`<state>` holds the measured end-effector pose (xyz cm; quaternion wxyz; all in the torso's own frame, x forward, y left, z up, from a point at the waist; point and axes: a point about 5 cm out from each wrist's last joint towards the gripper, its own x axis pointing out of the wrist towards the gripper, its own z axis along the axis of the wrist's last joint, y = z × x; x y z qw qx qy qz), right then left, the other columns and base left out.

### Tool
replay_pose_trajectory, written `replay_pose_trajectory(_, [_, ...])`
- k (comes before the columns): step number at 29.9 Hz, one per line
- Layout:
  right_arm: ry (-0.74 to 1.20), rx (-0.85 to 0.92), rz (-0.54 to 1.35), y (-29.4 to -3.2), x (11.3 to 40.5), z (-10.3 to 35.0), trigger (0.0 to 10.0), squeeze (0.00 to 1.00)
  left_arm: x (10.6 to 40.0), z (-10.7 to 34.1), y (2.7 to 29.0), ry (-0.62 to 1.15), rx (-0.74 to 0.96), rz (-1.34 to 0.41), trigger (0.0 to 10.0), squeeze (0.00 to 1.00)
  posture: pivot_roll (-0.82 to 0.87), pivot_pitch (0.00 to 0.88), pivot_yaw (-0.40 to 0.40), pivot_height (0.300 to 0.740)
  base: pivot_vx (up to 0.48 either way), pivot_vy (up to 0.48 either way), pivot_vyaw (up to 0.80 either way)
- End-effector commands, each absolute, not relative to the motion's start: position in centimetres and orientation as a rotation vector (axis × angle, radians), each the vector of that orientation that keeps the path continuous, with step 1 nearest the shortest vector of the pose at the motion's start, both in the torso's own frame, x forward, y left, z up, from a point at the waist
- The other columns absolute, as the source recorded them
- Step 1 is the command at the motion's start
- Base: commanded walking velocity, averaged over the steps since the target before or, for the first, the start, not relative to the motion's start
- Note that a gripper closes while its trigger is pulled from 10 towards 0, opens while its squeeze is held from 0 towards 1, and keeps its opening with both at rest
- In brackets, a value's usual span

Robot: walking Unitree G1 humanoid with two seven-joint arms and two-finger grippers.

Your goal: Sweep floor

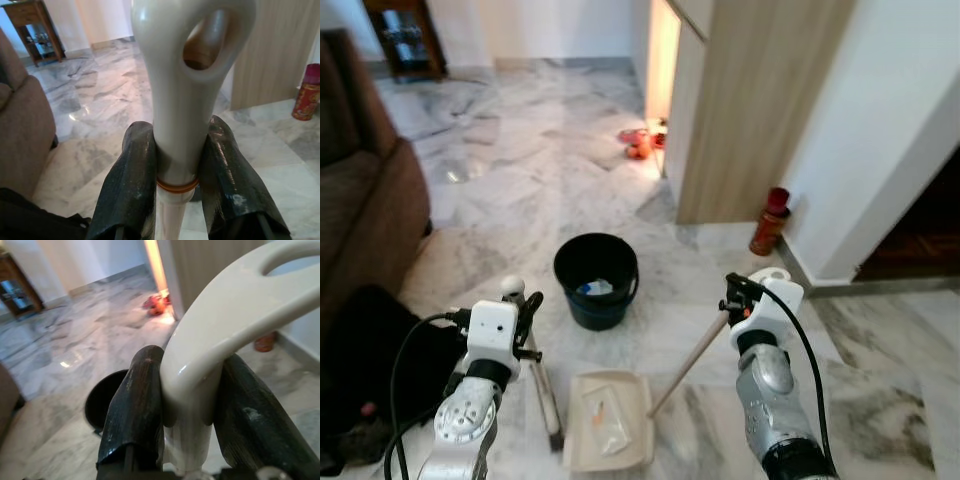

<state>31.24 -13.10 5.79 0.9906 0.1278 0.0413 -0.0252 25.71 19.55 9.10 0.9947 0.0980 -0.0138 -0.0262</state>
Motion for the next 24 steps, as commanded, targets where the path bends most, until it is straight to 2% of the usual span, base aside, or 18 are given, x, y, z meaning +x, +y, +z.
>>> replay_pose_trajectory(1, [0.042,0.264,-0.057,-13.50,31.74,6.76,10.0,0.00,25.96,9.95,19.31,-0.071,0.200,-0.058,10.0,0.00,0.21,0.031,-0.012,0.740,0.000,0.000,0.00])
replay_pose_trajectory(5, [0.038,0.252,-0.054,-13.51,31.77,6.82,10.0,0.00,25.96,9.97,19.35,-0.070,0.201,-0.057,10.0,0.00,0.22,0.030,-0.010,0.740,0.000,0.000,0.00])
replay_pose_trajectory(13, [0.035,0.241,-0.045,-13.27,31.82,6.94,10.0,0.00,25.97,9.96,19.38,-0.068,0.205,-0.058,10.0,0.00,0.22,0.031,-0.010,0.740,0.000,0.000,0.65])
replay_pose_trajectory(24, [0.043,0.252,-0.063,-13.66,31.77,6.76,10.0,0.00,25.96,9.97,19.52,-0.072,0.173,-0.046,10.0,0.00,0.21,0.032,-0.011,0.740,0.000,0.000,0.00])
